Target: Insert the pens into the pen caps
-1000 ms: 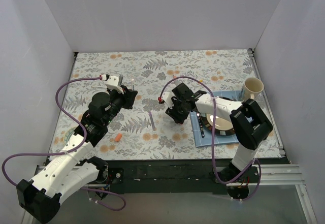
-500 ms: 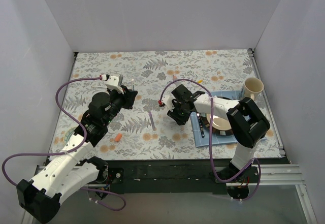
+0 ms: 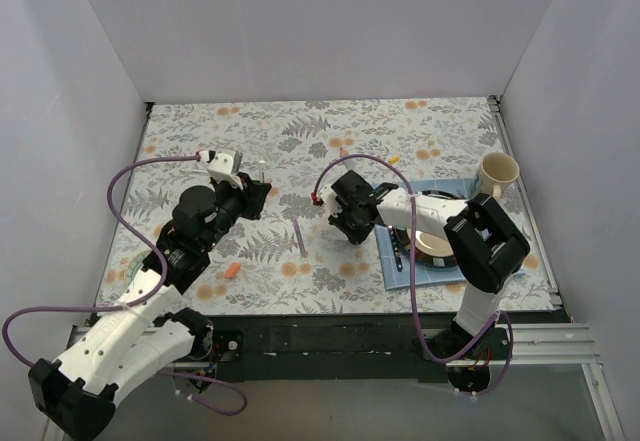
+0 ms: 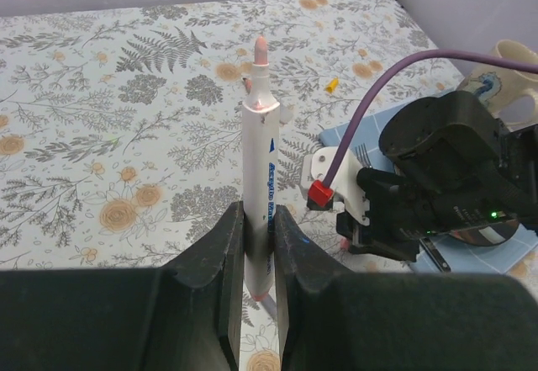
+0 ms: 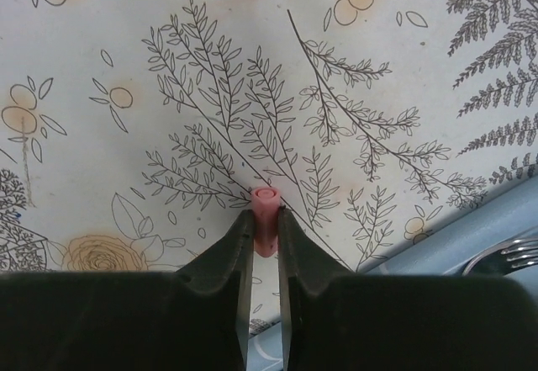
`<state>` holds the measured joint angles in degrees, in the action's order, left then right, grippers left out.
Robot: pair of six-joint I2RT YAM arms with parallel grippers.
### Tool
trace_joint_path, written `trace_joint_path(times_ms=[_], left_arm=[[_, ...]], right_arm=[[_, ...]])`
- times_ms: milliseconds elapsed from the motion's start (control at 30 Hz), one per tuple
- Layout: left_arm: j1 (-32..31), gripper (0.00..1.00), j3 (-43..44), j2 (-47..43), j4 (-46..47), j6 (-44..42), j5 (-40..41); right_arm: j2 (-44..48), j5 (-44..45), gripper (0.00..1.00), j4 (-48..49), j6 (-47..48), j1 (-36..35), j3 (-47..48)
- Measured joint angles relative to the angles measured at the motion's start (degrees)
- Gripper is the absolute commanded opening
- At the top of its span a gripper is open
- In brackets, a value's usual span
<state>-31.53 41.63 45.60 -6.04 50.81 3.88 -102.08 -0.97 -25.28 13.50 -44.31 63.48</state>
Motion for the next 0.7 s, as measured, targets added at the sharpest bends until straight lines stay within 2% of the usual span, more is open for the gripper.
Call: trace_joint_path(times_ms=[133,267,400,700], left_arm=[[-0.15,0.00,0.24,-3.78,-2.23,1.84,-0.52],[-0.13,0.00,0.50,-7.04,-3.80,5.99,-4.26],[-0.15,0.00,-0.96,-7.89,-3.98,10.91,-11.76],[-0.17,0.00,-13.35,-6.36,2.56,22.73,-26.80]], right_arm=[[0.00,3.72,0.01,0.74,-4.39,-2.36,-0.11],[0.00,5.68,0.01,1.99,-9.01,-3.76,-0.35],[0.13,5.46,0.01,2.69,-12.83,-3.65,-0.37],[3.85,2.67,0.01,2.82,-20.46,-0.81,-0.39]])
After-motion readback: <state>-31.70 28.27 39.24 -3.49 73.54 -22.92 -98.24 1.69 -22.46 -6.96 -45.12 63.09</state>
